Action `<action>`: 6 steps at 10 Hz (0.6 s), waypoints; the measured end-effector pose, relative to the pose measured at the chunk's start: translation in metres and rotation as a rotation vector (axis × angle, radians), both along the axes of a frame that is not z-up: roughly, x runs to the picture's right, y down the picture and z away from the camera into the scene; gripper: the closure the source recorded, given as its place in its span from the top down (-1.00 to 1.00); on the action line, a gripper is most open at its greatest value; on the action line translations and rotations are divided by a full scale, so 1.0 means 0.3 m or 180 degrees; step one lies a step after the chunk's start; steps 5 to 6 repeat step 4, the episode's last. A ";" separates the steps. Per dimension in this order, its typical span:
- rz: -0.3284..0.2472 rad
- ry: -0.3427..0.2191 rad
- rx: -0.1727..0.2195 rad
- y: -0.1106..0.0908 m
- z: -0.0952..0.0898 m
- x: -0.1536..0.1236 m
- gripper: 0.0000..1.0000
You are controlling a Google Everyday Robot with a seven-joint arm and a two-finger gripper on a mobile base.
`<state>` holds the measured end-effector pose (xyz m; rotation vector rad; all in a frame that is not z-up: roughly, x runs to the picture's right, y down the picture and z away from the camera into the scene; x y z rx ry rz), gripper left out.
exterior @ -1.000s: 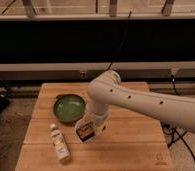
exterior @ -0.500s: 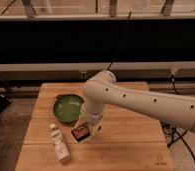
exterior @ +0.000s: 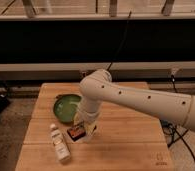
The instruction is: Place the eraser in the ceramic cup
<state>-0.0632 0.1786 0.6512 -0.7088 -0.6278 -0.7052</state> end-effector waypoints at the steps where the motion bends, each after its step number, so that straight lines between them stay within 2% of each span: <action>1: 0.0014 -0.0024 -0.0045 -0.003 -0.003 -0.006 -1.00; 4: 0.0051 -0.0110 -0.0198 -0.013 -0.018 -0.019 -1.00; 6: 0.0051 -0.0110 -0.0198 -0.013 -0.018 -0.019 -1.00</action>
